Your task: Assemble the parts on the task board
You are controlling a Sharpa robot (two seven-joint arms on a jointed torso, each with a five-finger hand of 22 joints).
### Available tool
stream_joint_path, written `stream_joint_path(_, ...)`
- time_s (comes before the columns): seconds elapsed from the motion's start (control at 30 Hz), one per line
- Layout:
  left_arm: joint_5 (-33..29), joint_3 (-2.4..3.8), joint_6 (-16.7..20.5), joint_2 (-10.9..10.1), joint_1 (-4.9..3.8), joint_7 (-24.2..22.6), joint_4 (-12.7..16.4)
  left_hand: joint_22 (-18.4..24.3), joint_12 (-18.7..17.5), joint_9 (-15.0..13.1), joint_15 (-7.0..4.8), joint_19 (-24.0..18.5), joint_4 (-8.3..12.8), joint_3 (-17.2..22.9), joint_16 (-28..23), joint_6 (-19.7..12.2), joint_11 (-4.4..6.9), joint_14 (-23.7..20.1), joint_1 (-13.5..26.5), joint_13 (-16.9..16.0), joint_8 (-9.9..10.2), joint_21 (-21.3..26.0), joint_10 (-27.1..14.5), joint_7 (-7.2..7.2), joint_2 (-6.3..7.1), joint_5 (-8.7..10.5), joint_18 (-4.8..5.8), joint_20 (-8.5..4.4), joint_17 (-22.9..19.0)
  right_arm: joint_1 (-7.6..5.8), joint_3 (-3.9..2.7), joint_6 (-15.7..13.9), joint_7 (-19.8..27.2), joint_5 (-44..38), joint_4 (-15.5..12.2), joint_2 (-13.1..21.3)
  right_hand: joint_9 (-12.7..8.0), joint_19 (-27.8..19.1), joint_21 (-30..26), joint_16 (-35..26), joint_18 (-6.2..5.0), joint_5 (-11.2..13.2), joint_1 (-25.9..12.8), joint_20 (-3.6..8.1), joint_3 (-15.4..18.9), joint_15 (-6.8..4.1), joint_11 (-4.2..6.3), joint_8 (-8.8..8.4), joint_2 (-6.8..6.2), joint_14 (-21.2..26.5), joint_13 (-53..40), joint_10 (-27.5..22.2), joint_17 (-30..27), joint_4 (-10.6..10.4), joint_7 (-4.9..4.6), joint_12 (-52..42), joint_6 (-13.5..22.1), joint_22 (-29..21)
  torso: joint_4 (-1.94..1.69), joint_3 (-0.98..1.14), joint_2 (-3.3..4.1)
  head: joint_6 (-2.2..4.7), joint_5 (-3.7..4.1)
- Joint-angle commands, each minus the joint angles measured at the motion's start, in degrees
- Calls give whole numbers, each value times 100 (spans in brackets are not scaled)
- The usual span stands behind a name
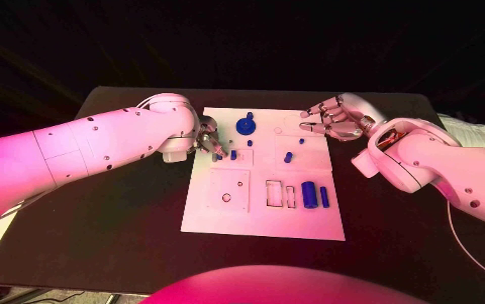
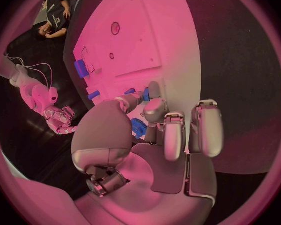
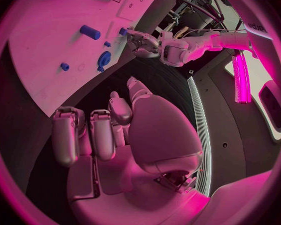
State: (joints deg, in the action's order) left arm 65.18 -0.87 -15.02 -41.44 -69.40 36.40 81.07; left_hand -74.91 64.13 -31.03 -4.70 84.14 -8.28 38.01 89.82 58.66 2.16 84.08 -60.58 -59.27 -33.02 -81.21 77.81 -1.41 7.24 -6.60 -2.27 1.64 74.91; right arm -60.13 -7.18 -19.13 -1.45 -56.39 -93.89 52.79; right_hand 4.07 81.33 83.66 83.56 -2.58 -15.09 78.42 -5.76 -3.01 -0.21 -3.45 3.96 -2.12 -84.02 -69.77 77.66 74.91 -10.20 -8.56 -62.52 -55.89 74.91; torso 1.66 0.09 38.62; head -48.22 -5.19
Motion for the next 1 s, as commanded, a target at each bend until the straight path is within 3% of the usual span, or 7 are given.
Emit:
stream_joint_path(0.03, 44, -40, -146, 27, 56, 75, -24, -919, 22, 15, -37, 181, -5, -31, 18, 22, 16, 592, 68, -12, 40, -25, 26, 0, -25, 3, 2, -24, 1509, 11, 2, 91, 10, -16, 3, -7, -6, -30, -34, -25, -31, -32, 42, 4, 31, -49, 2, -9, 13, -373, 5, -52, 496, -10, 1, 22, -49, 365, -3, -4, 3, -2, 3)
stream_joint_path(0.33, 82, -37, -151, 44, 54, 74, -98, -955, 55, 64, -48, 207, -46, -140, 18, 76, 28, 592, 188, -50, 50, -69, 61, 14, 21, 9, 15, -35, 1509, 21, 5, 92, 9, -15, 6, -7, -6, -31, -36, -20, -31, -45, 43, 4, 32, -49, 2, -9, 15, -375, 5, -51, 505, -11, 1, 21, -50, 363, 1, -6, 2, -16, 8)
stream_joint_path(0.5, 85, -35, -177, 38, 54, 66, -108, -973, 68, 132, -43, 217, -277, -566, 18, 161, 23, 592, 546, -68, 58, -82, 83, 8, 203, 26, 20, -37, 1509, 24, 6, 88, 12, -7, 8, -5, -6, -33, -41, -29, -32, 7, 5, 4, 60, -48, 0, -9, 14, -373, 13, -53, 495, -37, 2, 27, -54, 358, -2, -9, -3, -16, 12)
stream_joint_path(0.6, 85, -35, -169, 30, 53, 60, -104, -984, 81, 173, -47, 223, -382, -869, 18, 196, 27, 592, 645, -86, 67, -89, 95, 14, 241, 20, 22, -39, 1509, 26, 7, 88, 12, -5, 9, -4, -6, -33, -41, -29, -32, 7, 5, 4, 60, -48, 0, -9, 14, -373, 13, -53, 495, -37, 2, 27, -54, 358, -5, -10, -3, -17, 14)
stream_joint_path(1.0, 66, -20, 236, -68, 53, 14, 8, -1063, 147, 308, -77, 273, -716, -1898, 18, 273, 55, 592, 504, -183, 68, -172, 154, 49, 99, 13, 45, -67, 1509, 42, 9, 92, 21, -1, 22, -13, -6, -40, -46, -33, -34, 19, 1, 4, 65, -48, 0, -9, 15, -372, 18, -55, 490, -41, 2, 31, -54, 349, 1, -14, -1, -8, 22)
